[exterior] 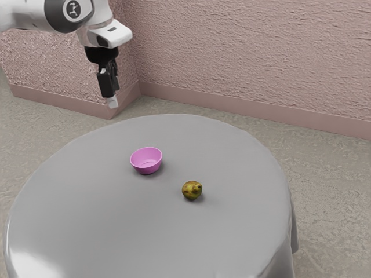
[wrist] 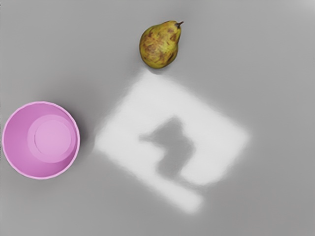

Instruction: Place the pear in the bowl.

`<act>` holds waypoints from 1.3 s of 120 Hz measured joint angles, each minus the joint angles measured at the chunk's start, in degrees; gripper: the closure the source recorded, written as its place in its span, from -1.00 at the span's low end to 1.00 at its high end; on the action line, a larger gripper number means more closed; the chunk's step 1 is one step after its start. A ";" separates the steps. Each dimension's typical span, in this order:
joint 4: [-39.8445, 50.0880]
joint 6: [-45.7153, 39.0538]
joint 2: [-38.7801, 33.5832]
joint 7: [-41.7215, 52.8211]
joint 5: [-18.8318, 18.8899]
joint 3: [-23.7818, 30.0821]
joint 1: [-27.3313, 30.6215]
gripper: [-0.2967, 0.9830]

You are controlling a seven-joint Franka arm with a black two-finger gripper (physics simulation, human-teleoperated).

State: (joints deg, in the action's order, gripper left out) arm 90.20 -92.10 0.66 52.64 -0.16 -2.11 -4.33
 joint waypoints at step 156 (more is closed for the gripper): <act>7.34 -20.07 21.73 24.92 -5.69 5.71 -3.02 -0.54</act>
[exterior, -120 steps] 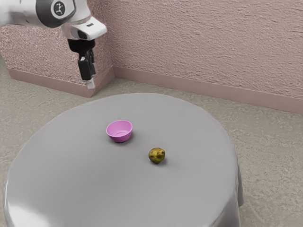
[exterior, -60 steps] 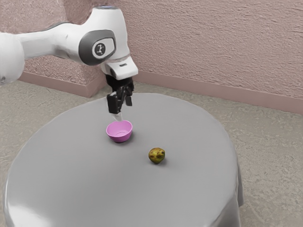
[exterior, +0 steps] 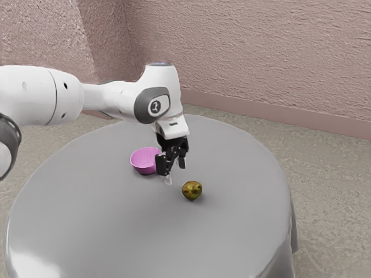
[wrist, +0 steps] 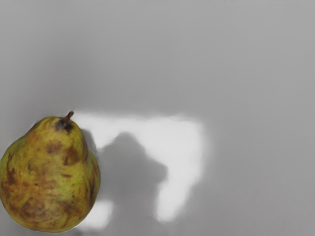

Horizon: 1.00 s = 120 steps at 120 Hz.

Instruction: Place the pear in the bowl.

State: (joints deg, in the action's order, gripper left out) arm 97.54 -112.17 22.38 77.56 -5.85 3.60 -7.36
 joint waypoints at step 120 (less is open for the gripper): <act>-11.05 -10.00 18.32 7.70 -0.65 -0.52 -0.89 -0.53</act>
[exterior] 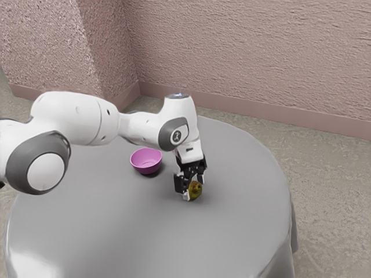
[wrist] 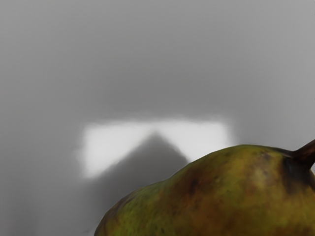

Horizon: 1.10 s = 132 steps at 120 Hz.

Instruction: Place the pear in the bowl.

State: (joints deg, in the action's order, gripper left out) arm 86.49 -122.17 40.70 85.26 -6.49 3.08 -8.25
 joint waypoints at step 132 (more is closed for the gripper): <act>2.61 -0.88 -9.11 3.34 2.02 -5.77 10.94 0.25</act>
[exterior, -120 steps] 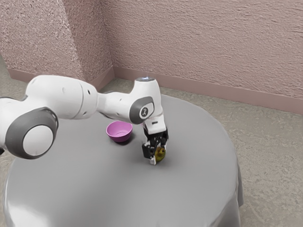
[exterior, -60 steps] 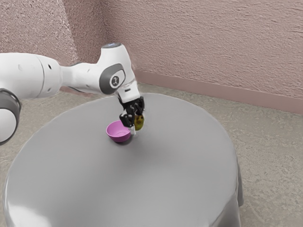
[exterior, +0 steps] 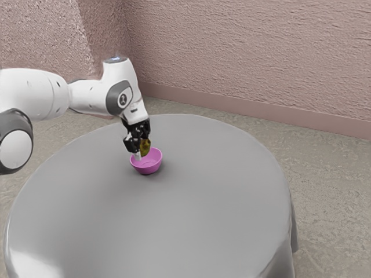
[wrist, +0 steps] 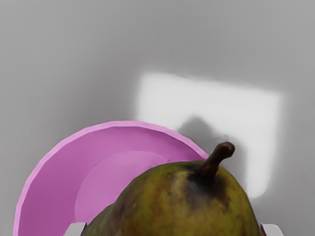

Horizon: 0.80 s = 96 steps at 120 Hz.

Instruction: Place the pear in the bowl.

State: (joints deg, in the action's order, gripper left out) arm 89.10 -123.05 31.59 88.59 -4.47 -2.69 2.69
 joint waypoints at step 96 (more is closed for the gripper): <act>8.77 21.53 -33.94 -11.10 -0.09 -0.11 -1.60 -0.51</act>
State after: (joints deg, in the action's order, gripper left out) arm 97.87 -101.52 -2.35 77.50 -4.56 -2.80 1.09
